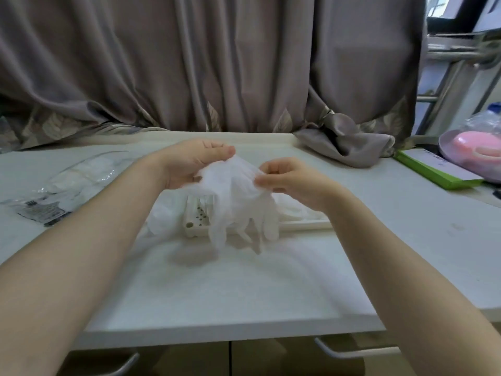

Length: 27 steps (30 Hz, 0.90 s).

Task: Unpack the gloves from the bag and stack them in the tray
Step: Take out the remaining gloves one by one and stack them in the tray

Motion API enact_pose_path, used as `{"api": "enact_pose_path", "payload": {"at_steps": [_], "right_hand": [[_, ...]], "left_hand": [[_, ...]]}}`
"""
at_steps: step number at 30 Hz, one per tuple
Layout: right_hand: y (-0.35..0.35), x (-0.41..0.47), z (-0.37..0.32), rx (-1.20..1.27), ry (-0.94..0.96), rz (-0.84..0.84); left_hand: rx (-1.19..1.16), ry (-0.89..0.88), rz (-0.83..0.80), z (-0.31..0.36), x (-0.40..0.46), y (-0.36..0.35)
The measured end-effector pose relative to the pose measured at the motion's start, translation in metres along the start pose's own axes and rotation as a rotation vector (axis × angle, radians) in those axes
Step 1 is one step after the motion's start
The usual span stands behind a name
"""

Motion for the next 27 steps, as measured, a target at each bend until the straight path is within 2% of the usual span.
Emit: {"api": "enact_pose_path", "payload": {"at_steps": [2,6,9,14,20,24,25,27], "right_hand": [[0.012,-0.007,0.005,0.089,-0.032,0.006],[0.04,-0.017,0.015,0.151,-0.087,0.01],[0.067,-0.015,0.021,0.116,-0.149,0.095],[0.109,0.012,0.041,-0.327,-0.223,0.208],[0.135,0.036,0.056,-0.486,-0.231,0.383],[0.123,0.041,0.052,-0.769,-0.243,0.343],[0.12,0.04,0.046,-0.861,-0.205,0.348],[0.104,0.039,0.025,-0.959,-0.004,0.349]], "left_hand": [[0.022,0.04,0.026,-0.005,0.001,0.011],[0.099,0.083,-0.084,-0.01,0.006,0.007],[0.116,0.082,-0.004,-0.014,0.023,0.009],[0.405,0.053,0.264,-0.02,0.053,0.019],[0.453,-0.059,0.407,-0.009,0.07,0.033],[0.641,0.009,0.427,-0.019,0.076,0.037],[0.715,0.029,0.458,-0.021,0.076,0.039],[0.919,-0.008,0.563,-0.015,0.075,0.04]]}}
Point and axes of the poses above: each hand's wrist, its own x-axis towards the middle knuckle, its own y-axis out of the back of the hand, z = x × y, the point moved 10 cm from there along x, towards the middle knuckle, and after that the axes turned 7 degrees about y, right-handed, at the moved point
